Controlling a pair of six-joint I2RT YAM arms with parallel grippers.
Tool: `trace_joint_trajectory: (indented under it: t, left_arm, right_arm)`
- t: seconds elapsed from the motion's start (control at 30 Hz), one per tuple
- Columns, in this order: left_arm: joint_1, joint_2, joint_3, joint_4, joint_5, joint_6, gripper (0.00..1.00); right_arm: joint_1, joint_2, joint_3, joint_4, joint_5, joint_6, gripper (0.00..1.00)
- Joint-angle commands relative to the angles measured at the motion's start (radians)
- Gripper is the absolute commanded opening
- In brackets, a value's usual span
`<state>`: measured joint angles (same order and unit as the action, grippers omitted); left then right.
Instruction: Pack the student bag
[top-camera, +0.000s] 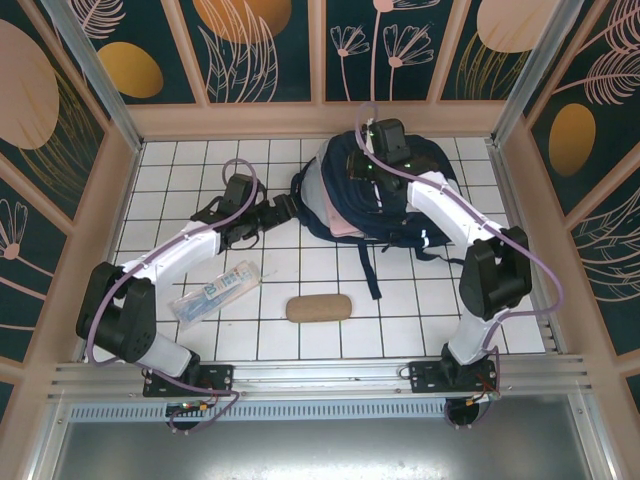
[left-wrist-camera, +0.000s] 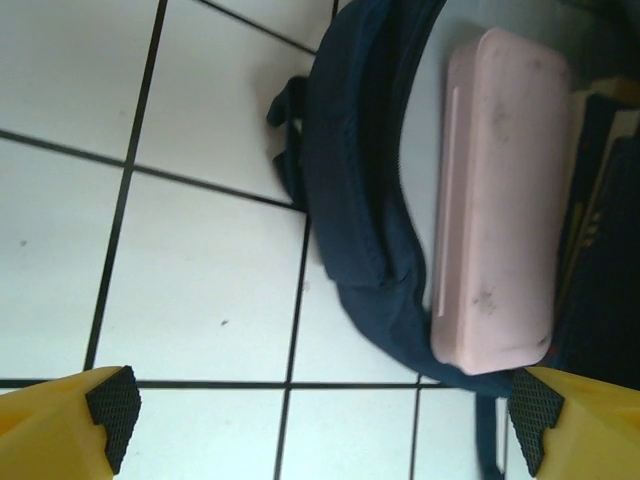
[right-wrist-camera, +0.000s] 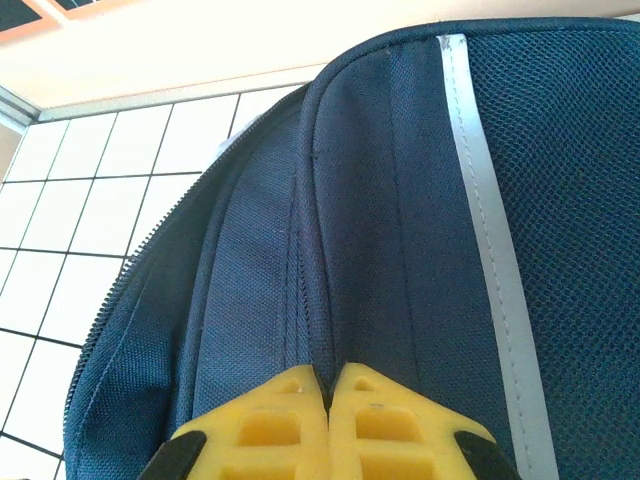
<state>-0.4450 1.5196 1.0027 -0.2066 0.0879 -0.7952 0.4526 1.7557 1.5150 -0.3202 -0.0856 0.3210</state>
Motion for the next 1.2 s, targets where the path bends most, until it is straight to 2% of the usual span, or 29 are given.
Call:
trace_joint_trajectory:
  t: [0.0, 0.17, 0.23, 0.33, 0.43, 0.5, 0.57, 0.63, 0.83, 1.17]
  left_arm:
    - [-0.003, -0.007, -0.024, -0.044, -0.003, 0.042, 0.91]
    - [-0.009, 0.054, -0.040, 0.067, 0.142, 0.032, 0.74]
    - [-0.028, 0.095, -0.007, 0.113, 0.176, 0.027, 0.72]
    - [-0.061, 0.197, 0.091, 0.098, 0.181, 0.011, 0.72]
    - [-0.113, 0.299, 0.186, 0.110, 0.219, -0.005, 0.62]
    - [-0.146, 0.332, 0.226, 0.121, 0.235, -0.015, 0.60]
    - [-0.163, 0.360, 0.226, 0.173, 0.285, -0.050, 0.48]
    - [-0.166, 0.396, 0.232, 0.201, 0.310, -0.085, 0.47]
    - [-0.165, 0.517, 0.353, 0.182, 0.294, -0.090, 0.45]
    - [-0.155, 0.670, 0.566, 0.113, 0.228, -0.067, 0.43]
  right_arm:
    - [-0.001, 0.004, 0.011, 0.033, -0.012, 0.005, 0.00]
    - [-0.001, -0.004, 0.013, 0.024, -0.007, 0.003, 0.00]
    - [-0.002, -0.014, 0.015, 0.021, -0.002, 0.003, 0.00]
    - [-0.001, -0.032, 0.020, 0.017, 0.003, 0.003, 0.00]
    - [-0.002, -0.040, 0.022, 0.008, 0.007, 0.000, 0.00]
    - [-0.002, -0.040, 0.022, 0.001, 0.017, -0.002, 0.00]
    - [-0.003, -0.043, 0.021, 0.001, 0.021, -0.002, 0.00]
    - [-0.003, -0.048, 0.021, 0.003, 0.015, 0.002, 0.00]
    - [-0.003, -0.061, 0.027, 0.002, 0.008, 0.005, 0.00]
    - [-0.002, -0.105, -0.001, -0.004, 0.005, 0.016, 0.00]
